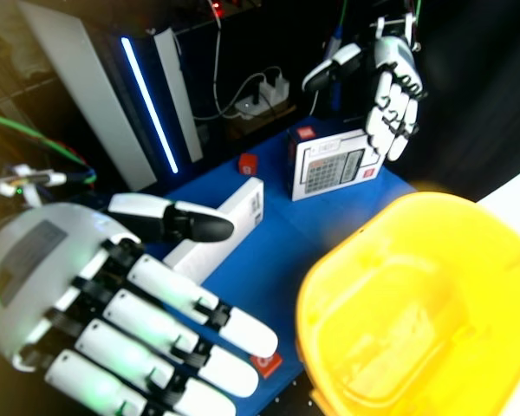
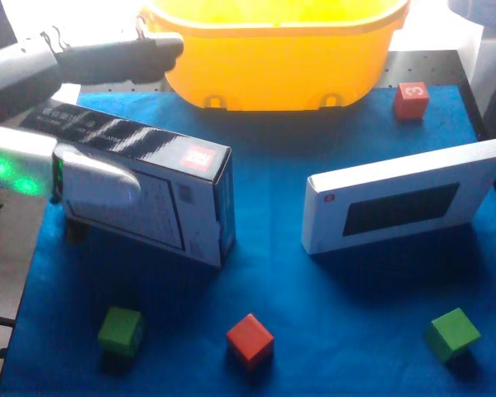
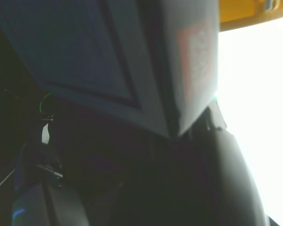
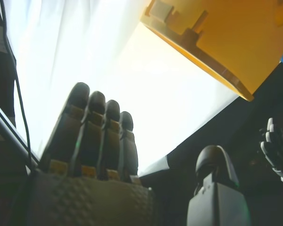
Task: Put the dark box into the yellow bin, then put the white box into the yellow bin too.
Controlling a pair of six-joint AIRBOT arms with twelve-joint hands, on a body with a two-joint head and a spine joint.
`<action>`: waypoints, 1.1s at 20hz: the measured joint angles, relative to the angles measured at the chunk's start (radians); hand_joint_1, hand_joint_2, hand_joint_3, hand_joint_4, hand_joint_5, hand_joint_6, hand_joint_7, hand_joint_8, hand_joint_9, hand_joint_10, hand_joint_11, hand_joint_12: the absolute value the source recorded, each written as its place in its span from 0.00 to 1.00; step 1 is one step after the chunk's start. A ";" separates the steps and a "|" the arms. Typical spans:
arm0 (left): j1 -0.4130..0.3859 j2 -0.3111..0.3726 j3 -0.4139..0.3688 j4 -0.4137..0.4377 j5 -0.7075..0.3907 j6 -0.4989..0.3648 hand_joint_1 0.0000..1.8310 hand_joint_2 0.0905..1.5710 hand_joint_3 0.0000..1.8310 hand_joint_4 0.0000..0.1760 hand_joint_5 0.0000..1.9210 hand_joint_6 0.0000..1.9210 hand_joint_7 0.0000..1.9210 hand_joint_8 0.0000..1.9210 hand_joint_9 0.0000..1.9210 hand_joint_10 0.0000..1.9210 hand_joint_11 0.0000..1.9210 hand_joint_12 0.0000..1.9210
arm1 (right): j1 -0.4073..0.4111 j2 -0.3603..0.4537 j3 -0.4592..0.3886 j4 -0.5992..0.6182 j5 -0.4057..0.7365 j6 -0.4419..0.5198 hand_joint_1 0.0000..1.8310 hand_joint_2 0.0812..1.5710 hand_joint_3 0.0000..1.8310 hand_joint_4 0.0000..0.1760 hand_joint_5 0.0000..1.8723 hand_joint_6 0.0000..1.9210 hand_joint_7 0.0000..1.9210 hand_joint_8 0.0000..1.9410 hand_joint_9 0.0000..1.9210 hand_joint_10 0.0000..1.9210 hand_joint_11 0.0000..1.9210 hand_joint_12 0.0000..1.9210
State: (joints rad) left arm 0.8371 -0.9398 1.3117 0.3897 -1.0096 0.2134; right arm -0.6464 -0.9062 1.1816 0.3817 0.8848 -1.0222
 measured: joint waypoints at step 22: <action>-0.008 -0.100 0.128 -0.051 0.025 -0.053 0.81 0.64 0.00 0.00 0.54 0.38 0.59 0.33 0.60 0.39 0.51 0.65 | 0.000 -0.003 -0.006 -0.004 0.000 0.000 0.09 0.66 0.00 0.00 0.16 0.00 0.19 0.00 0.17 0.00 0.15 0.04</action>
State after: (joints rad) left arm 0.8291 -1.0393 1.4399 0.3389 -0.9844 0.1604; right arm -0.6464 -0.9089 1.1751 0.3775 0.8848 -1.0222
